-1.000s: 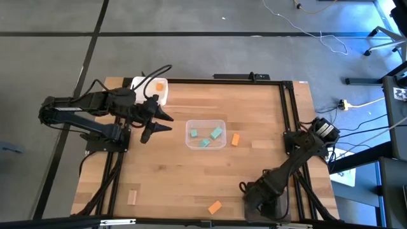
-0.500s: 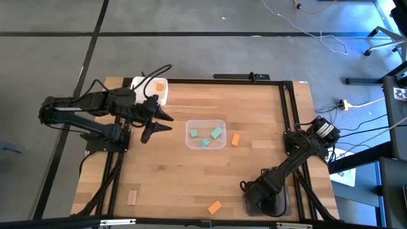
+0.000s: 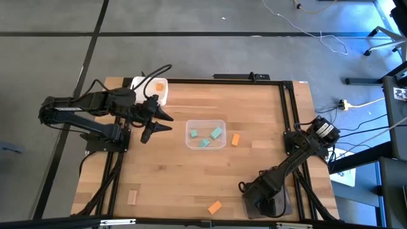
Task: Sort & place blocks by color
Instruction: Put the right brown block into the black bin, then put the brown block into the black bin
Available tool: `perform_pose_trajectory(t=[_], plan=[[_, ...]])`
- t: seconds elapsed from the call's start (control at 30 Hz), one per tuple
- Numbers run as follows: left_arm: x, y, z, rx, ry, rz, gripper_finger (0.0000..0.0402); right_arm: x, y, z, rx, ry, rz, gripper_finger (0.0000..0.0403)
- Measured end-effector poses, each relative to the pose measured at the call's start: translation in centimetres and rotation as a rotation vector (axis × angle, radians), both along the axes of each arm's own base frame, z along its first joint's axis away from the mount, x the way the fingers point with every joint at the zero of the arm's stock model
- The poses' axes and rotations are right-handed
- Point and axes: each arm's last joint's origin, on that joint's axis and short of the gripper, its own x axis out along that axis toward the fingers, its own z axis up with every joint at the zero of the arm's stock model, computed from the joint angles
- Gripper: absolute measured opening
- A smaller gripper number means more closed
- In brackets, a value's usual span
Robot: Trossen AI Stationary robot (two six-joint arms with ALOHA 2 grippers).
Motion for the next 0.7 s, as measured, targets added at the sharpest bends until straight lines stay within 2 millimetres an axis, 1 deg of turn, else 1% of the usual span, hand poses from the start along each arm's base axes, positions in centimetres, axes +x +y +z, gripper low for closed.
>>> perform_pose_trajectory(t=[0.13, 0.27, 0.37, 0.5, 0.6, 0.7], plan=[[0.00, 0.00, 0.00, 0.000, 0.000, 0.000, 0.0169, 0.05, 0.12, 0.15, 0.020, 0.009, 0.004, 0.0162], [0.00, 0.00, 0.00, 0.003, 0.000, -0.001, 0.0169, 0.05, 0.11, 0.15, 0.017, 0.012, -0.006, 0.0134], [0.00, 0.00, 0.00, 0.003, 0.000, -0.001, 0.0169, 0.05, 0.12, 0.15, 0.015, 0.012, -0.008, 0.0122], [0.00, 0.00, 0.00, 0.003, 0.000, -0.002, 0.0169, 0.08, 0.09, 0.15, 0.017, 0.013, -0.008, 0.0120], [0.00, 0.00, 0.00, 0.003, 0.000, -0.001, 0.0169, 0.20, -0.02, 0.20, 0.050, 0.041, -0.014, 0.0120], [0.00, 0.00, 0.00, 0.003, 0.000, -0.002, 0.0169, 0.42, 0.07, 0.64, 0.075, 0.060, -0.018, 0.0119]])
